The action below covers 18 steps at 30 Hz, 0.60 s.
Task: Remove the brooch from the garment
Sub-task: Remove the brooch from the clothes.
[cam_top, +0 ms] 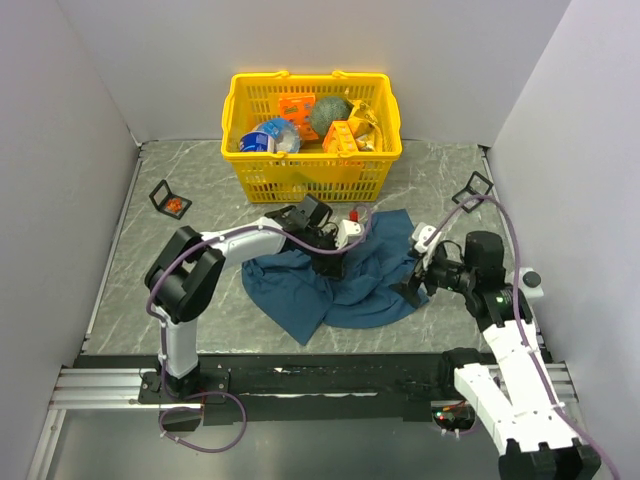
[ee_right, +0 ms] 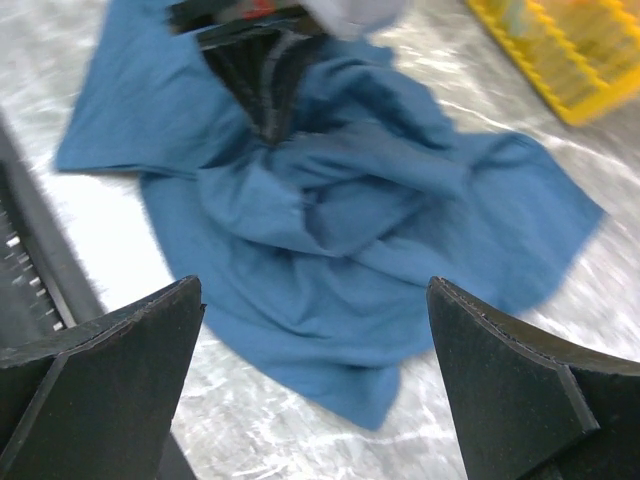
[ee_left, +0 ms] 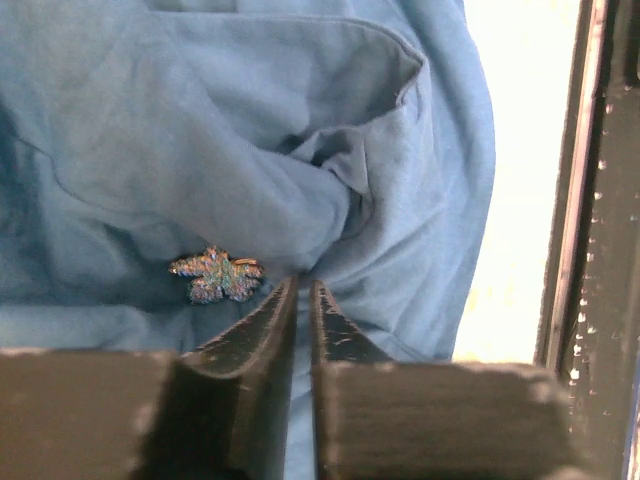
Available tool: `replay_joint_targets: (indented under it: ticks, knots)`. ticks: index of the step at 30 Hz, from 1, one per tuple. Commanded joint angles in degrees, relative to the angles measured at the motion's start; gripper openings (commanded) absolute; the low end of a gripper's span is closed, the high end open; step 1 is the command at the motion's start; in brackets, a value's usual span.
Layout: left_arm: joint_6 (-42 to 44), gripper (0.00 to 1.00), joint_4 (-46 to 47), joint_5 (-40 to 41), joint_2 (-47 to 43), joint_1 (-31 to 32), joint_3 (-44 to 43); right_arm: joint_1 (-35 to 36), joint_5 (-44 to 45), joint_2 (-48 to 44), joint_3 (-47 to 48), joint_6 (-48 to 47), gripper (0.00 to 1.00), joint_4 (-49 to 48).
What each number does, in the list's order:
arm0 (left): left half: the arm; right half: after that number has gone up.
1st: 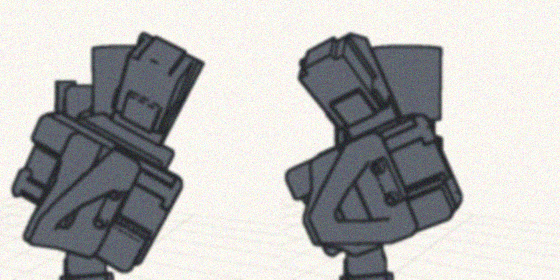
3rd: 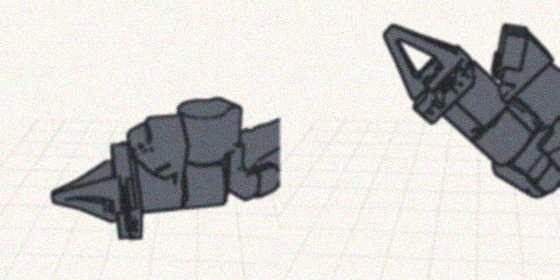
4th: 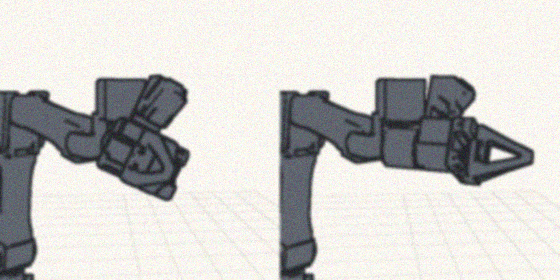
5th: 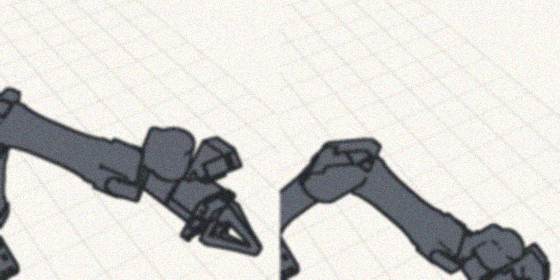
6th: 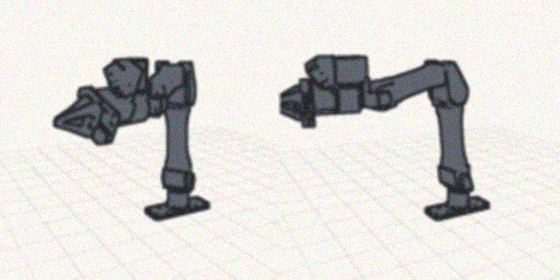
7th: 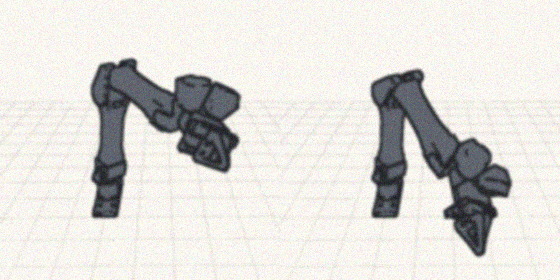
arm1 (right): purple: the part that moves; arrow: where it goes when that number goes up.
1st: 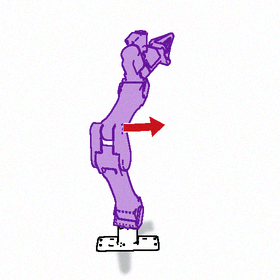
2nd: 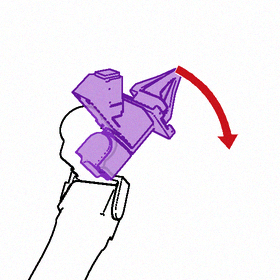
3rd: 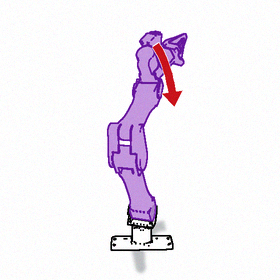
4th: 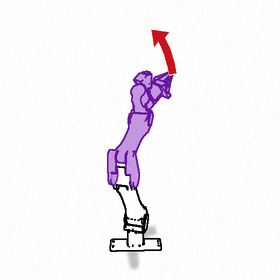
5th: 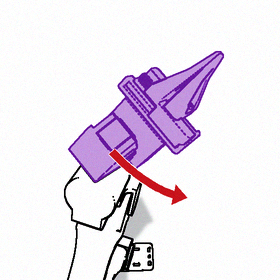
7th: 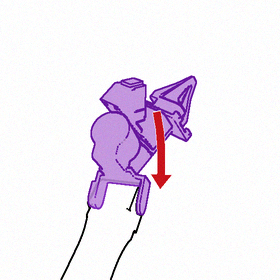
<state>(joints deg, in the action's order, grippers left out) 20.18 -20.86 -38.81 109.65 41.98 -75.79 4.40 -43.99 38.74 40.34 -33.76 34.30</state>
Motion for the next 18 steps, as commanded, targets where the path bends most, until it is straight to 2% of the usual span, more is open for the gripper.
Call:
replay_joint_targets:
  ticks: [1, 3, 4, 12, 18]
  knots:
    - [-0.32, 0.22, -0.67, -5.31, -3.73, -2.77, 0.02, 7.34, -0.07, 3.35, 4.13, -3.85, 0.99, 0.85]
    - [-0.5, 0.32, 0.29, -4.44, -6.01, -4.7, 2.38, 10.87, 3.01, 6.25, 5.36, -4.47, 0.98, -0.46]
    - [-0.58, 0.33, 0.73, -3.65, -6.72, -5.32, 3.44, 12.89, 4.25, 7.22, 5.8, -4.65, 0.98, -1.08]
    - [-0.23, 0.33, 2.84, 3.12, -8.48, -9.63, 10.3, 26.6, 16.71, 22.33, 10.37, -3.16, 0.94, -12.92]
    - [-1.64, 0.31, 5.04, 3.48, -7.25, -11.56, 12.94, 31.63, 25.43, 35.69, 13.18, -1.23, 0.9, -20.5]
